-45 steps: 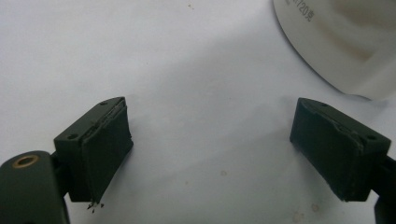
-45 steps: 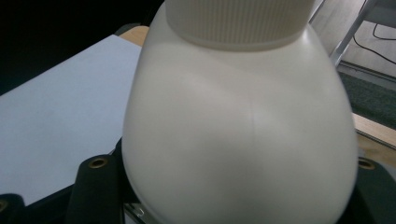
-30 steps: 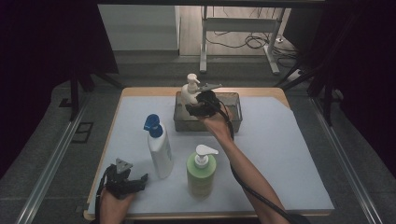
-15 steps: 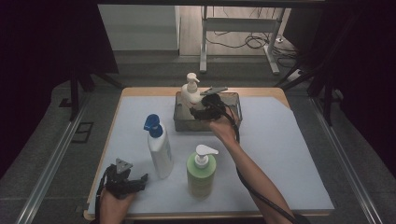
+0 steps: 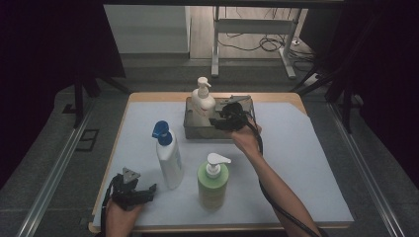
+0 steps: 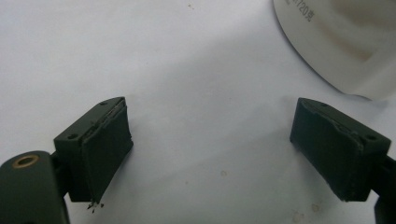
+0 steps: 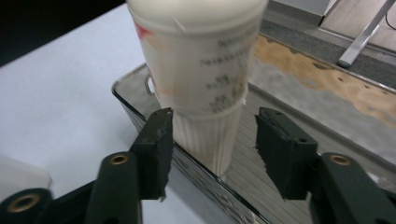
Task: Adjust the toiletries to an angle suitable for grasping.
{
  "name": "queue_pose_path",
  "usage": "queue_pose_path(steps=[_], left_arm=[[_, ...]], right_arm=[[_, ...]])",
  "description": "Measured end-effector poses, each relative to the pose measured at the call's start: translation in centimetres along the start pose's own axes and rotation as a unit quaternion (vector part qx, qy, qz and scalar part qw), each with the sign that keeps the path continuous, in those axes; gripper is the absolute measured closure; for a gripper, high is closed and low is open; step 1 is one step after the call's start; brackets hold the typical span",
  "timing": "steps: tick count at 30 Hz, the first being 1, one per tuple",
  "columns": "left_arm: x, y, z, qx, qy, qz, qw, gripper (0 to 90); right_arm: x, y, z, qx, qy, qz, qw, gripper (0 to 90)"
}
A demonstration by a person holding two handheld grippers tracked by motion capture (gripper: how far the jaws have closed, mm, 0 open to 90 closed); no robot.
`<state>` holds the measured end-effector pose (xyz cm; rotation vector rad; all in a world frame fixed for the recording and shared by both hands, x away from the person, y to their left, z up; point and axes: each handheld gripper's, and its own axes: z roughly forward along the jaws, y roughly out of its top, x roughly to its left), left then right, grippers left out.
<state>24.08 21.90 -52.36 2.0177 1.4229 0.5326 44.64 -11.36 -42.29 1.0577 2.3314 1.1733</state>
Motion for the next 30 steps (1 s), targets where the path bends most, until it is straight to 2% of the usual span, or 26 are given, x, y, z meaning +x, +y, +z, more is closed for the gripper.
queue_pose_path(steps=[5,7,11,15,19,25,27,30], left_arm=[[0.0,0.0,0.0,0.001,0.0,0.0,1.0,12.2],[0.0,0.0,0.0,0.0,0.0,0.0,1.0,12.2],[0.0,0.0,0.0,0.0,0.0,0.0,1.0,12.2],[0.0,0.0,0.0,0.0,0.0,0.0,1.0,12.2],[0.0,0.0,0.0,0.0,0.0,0.0,1.0,12.2],[0.0,0.0,0.0,0.001,0.0,0.0,1.0,12.2],[0.0,0.0,0.0,0.001,0.0,0.0,1.0,12.2],[0.0,0.0,0.0,0.001,0.0,0.0,1.0,12.2]], right_arm=[[-0.7,-0.4,0.0,0.009,-0.01,0.012,0.9998,60.2],[-1.1,-0.4,0.1,0.008,-0.014,0.026,0.9995,66.0],[-1.6,-0.3,0.6,0.009,-0.032,0.031,0.999,77.9],[-1.8,0.0,1.4,0.015,-0.037,0.038,0.9985,88.5],[-1.7,0.1,2.6,0.034,-0.044,0.031,0.998,89.3],[-1.7,0.2,3.9,0.043,-0.058,0.039,0.9966,89.2],[-1.8,0.3,4.3,0.045,-0.055,0.048,0.9963,89.2],[-1.9,0.3,4.8,0.055,-0.057,0.047,0.9958,89.2]])
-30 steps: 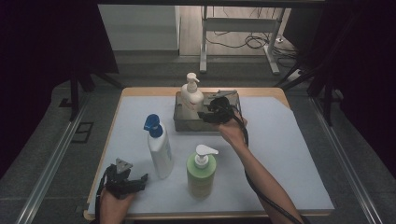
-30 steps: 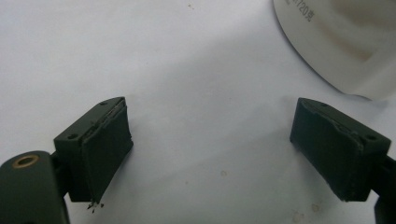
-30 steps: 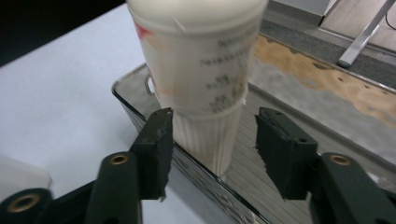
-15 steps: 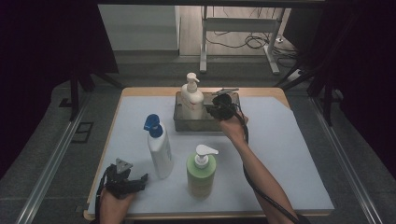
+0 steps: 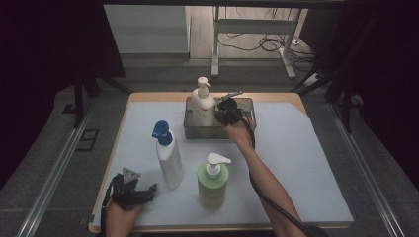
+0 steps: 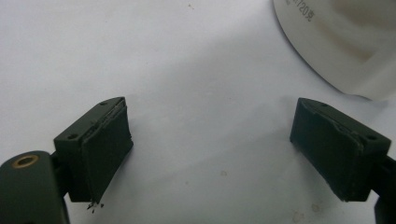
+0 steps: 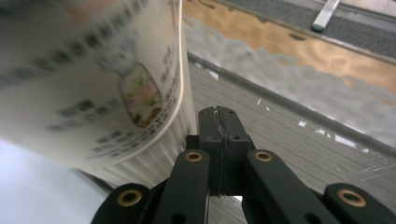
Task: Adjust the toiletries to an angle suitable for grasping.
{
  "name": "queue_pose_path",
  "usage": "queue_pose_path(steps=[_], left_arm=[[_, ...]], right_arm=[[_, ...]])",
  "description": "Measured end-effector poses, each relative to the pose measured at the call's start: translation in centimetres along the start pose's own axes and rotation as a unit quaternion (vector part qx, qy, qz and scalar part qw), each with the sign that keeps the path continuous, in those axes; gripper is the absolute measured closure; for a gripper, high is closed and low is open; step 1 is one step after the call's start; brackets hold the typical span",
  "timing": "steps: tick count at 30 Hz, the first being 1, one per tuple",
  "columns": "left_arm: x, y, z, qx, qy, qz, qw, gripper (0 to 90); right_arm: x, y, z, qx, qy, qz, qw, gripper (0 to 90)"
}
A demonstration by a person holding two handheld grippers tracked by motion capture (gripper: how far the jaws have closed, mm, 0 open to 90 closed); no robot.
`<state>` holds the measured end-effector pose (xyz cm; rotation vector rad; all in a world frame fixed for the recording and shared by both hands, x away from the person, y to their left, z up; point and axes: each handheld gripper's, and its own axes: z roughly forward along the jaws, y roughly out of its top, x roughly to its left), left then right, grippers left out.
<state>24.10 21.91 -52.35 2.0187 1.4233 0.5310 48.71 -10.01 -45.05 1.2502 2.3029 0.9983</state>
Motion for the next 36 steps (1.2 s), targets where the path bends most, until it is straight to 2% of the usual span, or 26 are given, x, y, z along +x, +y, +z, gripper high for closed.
queue_pose_path(steps=[10,17,36], left_arm=[[0.0,0.0,0.0,0.0,0.0,0.0,1.0,12.1],[0.0,0.0,0.0,0.0,0.0,0.0,1.0,12.1],[0.0,0.0,0.0,0.0,0.0,0.0,1.0,12.1]], right_arm=[[0.1,-0.3,0.7,0.016,0.005,0.014,0.9998,89.3],[0.6,-0.2,1.0,0.02,0.007,0.011,0.9997,89.3],[2.5,0.1,1.6,0.02,0.029,-0.007,0.9993,89.3]])
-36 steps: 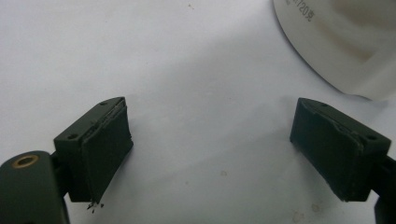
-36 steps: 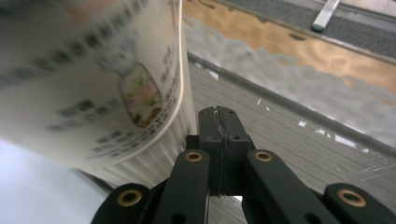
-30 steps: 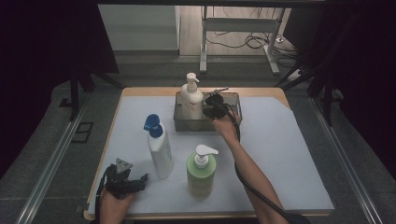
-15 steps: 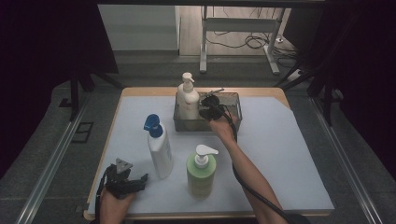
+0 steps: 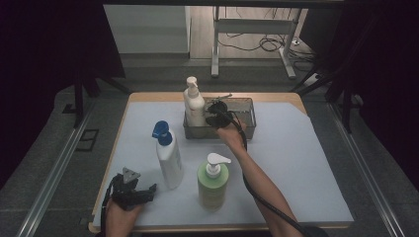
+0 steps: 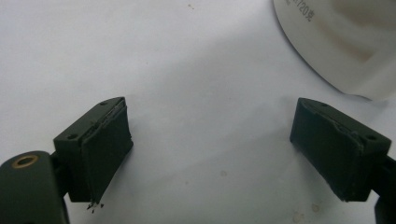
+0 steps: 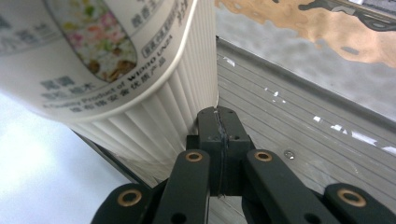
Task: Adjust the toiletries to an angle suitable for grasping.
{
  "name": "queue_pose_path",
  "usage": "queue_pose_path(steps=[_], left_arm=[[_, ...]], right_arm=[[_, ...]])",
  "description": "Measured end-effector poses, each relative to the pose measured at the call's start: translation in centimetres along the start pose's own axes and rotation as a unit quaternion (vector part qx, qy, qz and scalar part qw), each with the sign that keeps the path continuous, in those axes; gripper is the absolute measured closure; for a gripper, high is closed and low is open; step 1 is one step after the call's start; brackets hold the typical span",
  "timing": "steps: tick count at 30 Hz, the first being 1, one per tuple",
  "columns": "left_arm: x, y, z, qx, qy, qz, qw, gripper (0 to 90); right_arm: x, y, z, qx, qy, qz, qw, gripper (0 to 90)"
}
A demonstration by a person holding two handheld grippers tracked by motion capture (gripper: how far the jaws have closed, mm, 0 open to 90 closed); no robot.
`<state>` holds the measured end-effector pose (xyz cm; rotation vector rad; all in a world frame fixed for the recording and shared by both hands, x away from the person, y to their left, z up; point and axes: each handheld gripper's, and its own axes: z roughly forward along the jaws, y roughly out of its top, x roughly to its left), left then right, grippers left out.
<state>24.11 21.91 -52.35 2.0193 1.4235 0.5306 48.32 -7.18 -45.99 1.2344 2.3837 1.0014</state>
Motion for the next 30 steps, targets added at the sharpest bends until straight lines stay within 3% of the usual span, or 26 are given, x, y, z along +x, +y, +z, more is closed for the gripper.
queue_pose_path(steps=[10,19,21,30], left_arm=[[0.0,0.0,0.0,0.0,0.0,0.0,1.0,12.1],[0.0,0.0,0.0,0.0,0.0,0.0,1.0,12.1],[0.0,0.0,0.0,0.0,0.0,0.0,1.0,12.1],[0.0,0.0,0.0,0.0,0.0,0.0,1.0,12.1]], right_arm=[[0.3,-0.1,0.2,0.002,0.007,-0.001,1.0,89.3],[1.4,0.2,0.2,0.002,0.032,-0.012,0.9994,89.3],[1.7,0.2,0.2,0.003,0.023,-0.017,0.9996,89.3],[1.5,0.1,0.2,-0.003,0.034,-0.009,0.9994,89.4]])
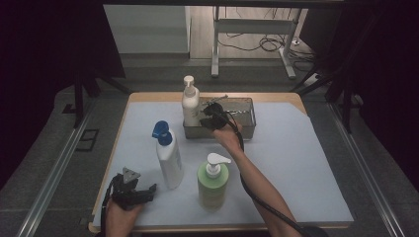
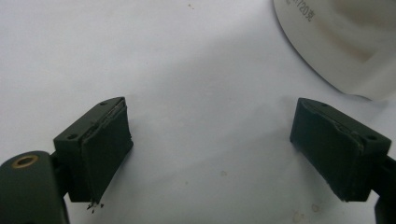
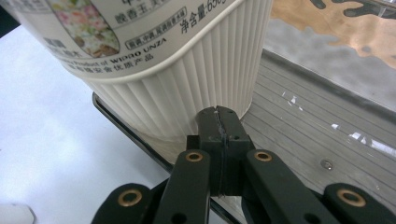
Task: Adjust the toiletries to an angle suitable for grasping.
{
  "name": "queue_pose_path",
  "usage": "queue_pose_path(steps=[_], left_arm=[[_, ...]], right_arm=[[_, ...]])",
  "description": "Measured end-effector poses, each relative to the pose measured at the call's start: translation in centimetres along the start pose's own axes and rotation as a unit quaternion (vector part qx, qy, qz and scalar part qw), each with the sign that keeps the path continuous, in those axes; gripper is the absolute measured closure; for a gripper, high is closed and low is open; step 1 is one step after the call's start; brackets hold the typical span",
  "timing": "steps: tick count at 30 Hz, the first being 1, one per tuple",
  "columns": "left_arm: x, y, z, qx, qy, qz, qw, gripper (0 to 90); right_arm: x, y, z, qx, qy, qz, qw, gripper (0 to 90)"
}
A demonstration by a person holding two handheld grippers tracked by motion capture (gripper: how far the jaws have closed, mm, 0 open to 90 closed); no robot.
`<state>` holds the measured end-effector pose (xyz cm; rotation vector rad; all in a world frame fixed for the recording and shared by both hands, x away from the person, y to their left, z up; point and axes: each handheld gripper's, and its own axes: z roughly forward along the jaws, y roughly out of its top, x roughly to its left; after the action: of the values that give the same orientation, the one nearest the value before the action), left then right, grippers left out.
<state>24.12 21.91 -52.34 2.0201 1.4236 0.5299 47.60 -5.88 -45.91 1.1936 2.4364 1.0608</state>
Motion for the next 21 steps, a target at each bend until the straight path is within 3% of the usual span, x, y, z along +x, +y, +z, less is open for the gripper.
queue_pose_path(steps=[2,5,8,14,21], left_arm=[[0.0,0.0,0.0,0.0,0.0,0.0,1.0,12.1],[0.0,0.0,0.0,0.0,0.0,0.0,1.0,12.1],[0.0,0.0,0.0,0.0,0.0,0.0,1.0,12.1],[0.0,0.0,0.0,-0.001,0.0,0.0,1.0,12.1],[0.0,0.0,0.0,-0.001,0.0,0.0,1.0,12.1]], right_arm=[[-0.1,-0.1,0.0,-0.001,0.0,0.0,1.0,88.0],[-0.2,-0.1,-0.2,0.001,-0.015,-0.019,0.9997,80.9],[-0.5,-0.1,-0.6,-0.01,-0.01,-0.017,0.9997,77.9],[-0.7,-0.1,-1.6,-0.014,-0.029,-0.036,0.9988,63.8],[-1.2,-0.5,-3.3,-0.028,-0.008,-0.042,0.9987,49.2]])
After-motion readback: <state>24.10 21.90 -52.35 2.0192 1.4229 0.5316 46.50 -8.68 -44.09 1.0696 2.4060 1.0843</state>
